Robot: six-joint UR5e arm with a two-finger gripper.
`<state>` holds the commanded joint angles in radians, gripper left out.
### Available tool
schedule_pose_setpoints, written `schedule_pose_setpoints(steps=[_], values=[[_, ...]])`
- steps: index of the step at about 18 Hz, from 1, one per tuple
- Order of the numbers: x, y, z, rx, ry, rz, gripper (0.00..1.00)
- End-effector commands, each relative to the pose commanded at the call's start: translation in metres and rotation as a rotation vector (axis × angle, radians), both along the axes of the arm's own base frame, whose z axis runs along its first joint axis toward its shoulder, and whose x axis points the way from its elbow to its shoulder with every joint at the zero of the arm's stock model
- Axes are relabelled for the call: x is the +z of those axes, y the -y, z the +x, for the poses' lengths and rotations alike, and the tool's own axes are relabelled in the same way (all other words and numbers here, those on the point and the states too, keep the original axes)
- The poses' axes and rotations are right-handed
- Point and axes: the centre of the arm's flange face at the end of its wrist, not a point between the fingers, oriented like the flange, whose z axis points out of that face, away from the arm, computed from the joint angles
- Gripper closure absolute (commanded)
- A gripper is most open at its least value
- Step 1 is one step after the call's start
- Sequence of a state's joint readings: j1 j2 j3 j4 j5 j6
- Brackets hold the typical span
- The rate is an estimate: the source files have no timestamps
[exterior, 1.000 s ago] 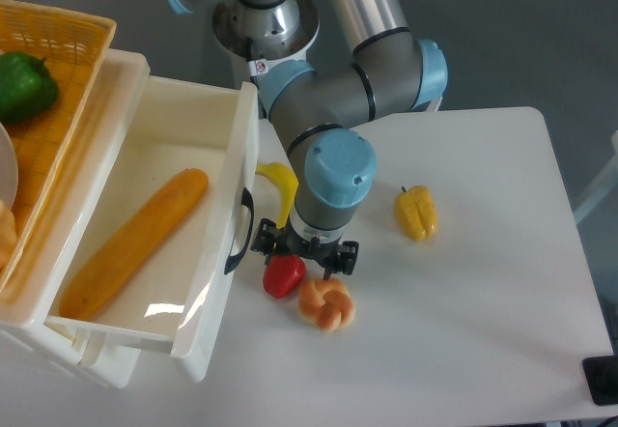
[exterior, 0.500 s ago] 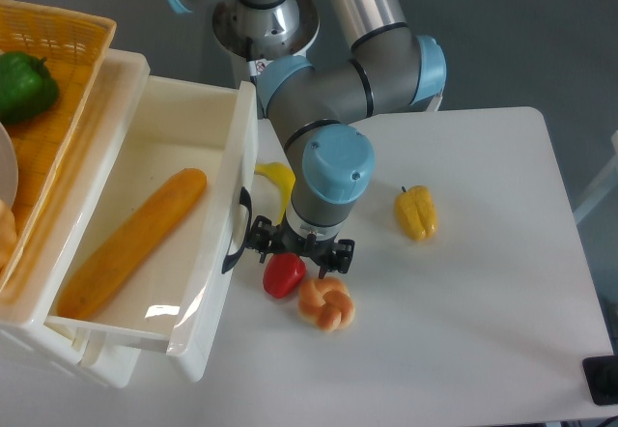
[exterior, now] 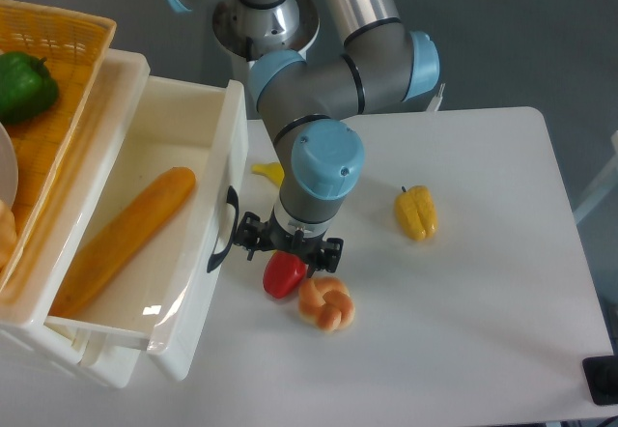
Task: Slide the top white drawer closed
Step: 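Push the white drawer front with the gripper into the unit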
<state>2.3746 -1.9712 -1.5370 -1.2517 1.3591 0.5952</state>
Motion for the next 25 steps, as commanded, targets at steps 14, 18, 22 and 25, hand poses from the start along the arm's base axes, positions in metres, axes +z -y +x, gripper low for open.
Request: schedule_pose_setpoints(steps=[14,18,22,25], values=[[0.007,-0.021,0.04,-0.039,0.012,0.021,0.0],[0.01,-0.026,0.048,-0.049,0.03,0.042,0.0],[0.012,-0.031,0.061,-0.068,0.028,0.043,0.0],[0.014,-0.033,0.065,-0.074,0.023,0.041,0.0]])
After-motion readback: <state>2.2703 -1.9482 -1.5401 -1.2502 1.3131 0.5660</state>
